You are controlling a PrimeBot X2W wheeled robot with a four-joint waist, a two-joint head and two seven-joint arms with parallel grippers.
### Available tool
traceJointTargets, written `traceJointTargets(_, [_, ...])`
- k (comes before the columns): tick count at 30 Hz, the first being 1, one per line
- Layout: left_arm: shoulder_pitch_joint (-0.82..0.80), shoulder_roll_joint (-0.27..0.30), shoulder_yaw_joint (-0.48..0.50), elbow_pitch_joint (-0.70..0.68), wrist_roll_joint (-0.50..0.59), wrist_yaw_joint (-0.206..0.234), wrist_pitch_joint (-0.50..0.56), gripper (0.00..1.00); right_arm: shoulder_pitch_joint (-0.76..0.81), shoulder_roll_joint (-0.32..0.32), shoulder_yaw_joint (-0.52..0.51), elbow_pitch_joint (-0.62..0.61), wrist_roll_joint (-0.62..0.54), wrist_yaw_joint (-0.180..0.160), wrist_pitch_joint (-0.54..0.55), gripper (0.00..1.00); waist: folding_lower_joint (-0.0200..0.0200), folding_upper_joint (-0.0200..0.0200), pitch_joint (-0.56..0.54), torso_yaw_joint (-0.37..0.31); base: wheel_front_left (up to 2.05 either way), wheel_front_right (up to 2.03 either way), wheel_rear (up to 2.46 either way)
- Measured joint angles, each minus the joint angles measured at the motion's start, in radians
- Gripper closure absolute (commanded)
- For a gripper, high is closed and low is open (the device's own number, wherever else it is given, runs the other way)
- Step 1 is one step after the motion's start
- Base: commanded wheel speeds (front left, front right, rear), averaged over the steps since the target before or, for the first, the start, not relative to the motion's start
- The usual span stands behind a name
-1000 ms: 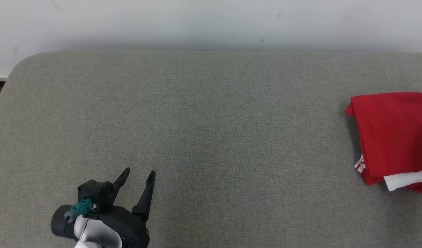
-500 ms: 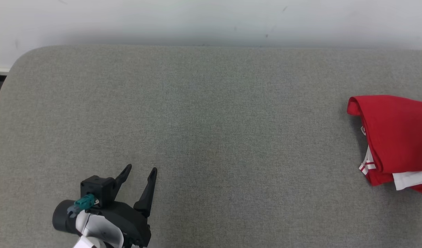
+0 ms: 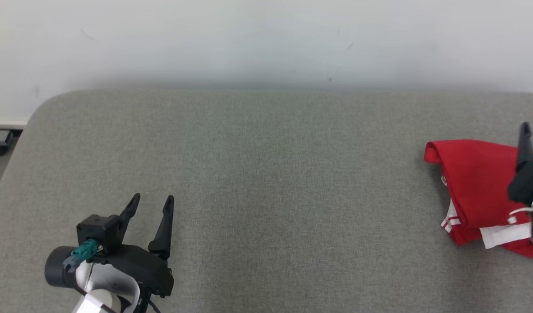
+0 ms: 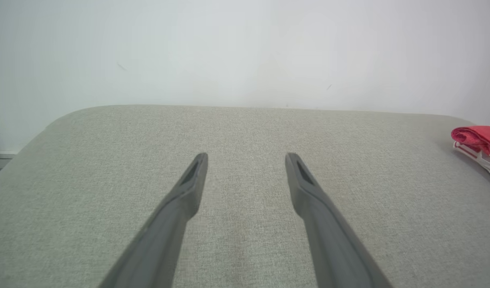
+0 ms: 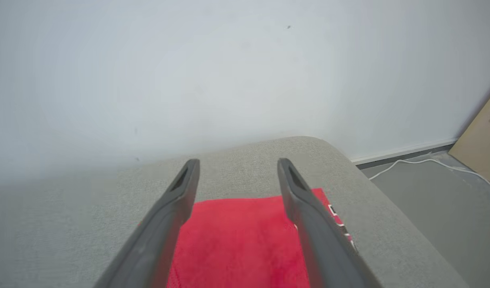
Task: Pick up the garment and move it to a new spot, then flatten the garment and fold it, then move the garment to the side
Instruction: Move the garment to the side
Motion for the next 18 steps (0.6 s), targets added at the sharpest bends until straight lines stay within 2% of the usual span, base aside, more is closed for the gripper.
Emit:
traceJointTargets(6, [0.017, 0.0, 0.022, 0.013, -0.002, 0.013, -0.03, 0.0, 0.111, 0.077, 0.038, -0.078, 0.041, 0.086, -0.076, 0.0, 0.0, 0.0, -0.064, -0.013, 0.0, 0.0, 0.0])
traceJointTargets(10, [0.062, 0.004, 0.032, 0.012, -0.003, 0.018, -0.04, 0.0, 0.2, 0.138, 0.064, -0.146, 0.042, 0.094, -0.1, 0.0, -0.0001, -0.0002, -0.104, -0.026, 0.0, 0.0, 0.0])
traceJointTargets(14, [0.089, 0.009, 0.04, -0.001, -0.004, 0.026, -0.049, 0.0, 0.292, 0.157, 0.077, -0.204, 0.043, 0.095, -0.109, 0.0, -0.0002, -0.0002, -0.134, -0.038, 0.0, 0.0, 0.0])
traceJointTargets(18, [0.092, 0.025, 0.056, 0.004, -0.001, 0.031, -0.049, 0.0, 0.32, 0.176, 0.093, -0.243, 0.054, 0.103, -0.117, 0.0, -0.0001, -0.0002, -0.152, -0.045, 0.0, 0.0, 0.0])
